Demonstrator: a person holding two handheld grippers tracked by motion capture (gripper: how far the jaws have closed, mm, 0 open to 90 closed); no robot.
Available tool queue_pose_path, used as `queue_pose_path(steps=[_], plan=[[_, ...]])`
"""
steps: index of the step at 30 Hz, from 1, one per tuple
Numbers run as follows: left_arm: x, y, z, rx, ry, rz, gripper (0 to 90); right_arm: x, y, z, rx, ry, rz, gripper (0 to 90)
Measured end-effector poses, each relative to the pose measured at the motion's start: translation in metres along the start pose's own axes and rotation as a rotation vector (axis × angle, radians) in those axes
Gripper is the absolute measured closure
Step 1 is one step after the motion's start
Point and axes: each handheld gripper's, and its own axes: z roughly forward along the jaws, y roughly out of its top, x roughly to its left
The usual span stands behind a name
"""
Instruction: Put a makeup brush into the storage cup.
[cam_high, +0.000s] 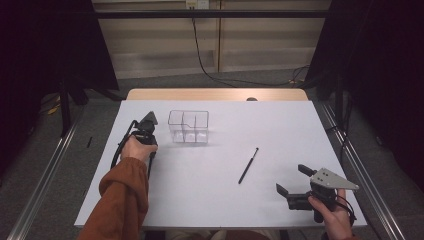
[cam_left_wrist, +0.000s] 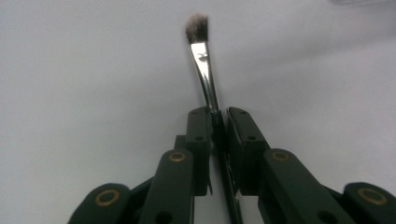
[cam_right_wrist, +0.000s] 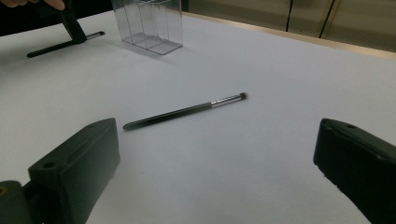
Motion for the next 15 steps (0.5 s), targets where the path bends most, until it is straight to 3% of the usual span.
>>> queue_pose_path(steps=[15], plan=[[0.0050, -0.0001, -0.0010, -0.010, -0.034, -0.010, 84.0, -0.0001, -0.0002, 0.0008, 0.010, -0.001, 0.002, 0.0]])
